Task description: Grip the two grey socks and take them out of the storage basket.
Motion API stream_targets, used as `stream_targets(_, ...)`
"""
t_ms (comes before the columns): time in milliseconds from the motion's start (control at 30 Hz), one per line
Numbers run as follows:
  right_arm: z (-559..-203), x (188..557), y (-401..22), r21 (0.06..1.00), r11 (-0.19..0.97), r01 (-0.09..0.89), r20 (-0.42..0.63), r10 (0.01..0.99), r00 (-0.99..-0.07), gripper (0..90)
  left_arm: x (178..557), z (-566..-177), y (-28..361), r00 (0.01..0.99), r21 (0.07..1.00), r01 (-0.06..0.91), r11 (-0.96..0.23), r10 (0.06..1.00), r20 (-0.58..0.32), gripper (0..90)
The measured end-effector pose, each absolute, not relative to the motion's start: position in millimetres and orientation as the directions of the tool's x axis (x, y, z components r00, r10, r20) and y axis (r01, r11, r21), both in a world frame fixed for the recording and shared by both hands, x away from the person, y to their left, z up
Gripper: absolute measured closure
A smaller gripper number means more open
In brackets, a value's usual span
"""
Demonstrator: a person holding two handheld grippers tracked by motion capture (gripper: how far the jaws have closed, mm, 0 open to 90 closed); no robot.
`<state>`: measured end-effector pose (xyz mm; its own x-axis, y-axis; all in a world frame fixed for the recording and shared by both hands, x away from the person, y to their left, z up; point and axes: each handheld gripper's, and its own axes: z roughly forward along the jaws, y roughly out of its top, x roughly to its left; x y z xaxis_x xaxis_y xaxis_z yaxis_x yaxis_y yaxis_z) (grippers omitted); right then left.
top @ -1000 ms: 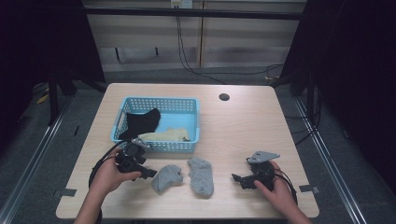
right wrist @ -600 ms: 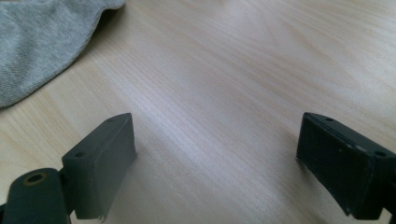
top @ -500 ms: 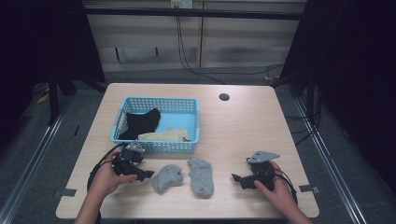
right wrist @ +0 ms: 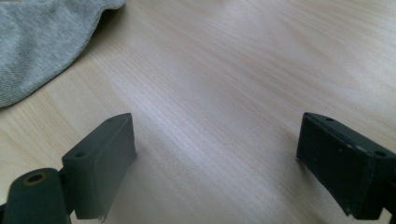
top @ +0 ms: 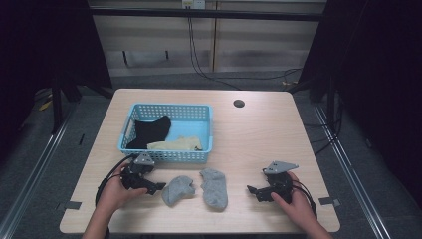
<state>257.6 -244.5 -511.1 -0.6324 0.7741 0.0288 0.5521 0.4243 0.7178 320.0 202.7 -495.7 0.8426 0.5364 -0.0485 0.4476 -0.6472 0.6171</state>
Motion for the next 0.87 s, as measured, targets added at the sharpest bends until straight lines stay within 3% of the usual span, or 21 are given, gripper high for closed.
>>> stream_targets(300,-511.1,257.5,-244.4,0.718,0.424,0.552,0.029,0.774,-0.632,10.9,314.7,-507.3,211.4,0.85,0.715,0.386,-0.583,0.526,-0.03,15.1)
stream_targets(867,-511.2,257.9,-244.2,0.719,0.425,0.55,0.027,0.774,-0.633,10.9,314.8,-509.0,212.5,0.853,0.725,0.375,-0.577,0.522,-0.026,13.9)
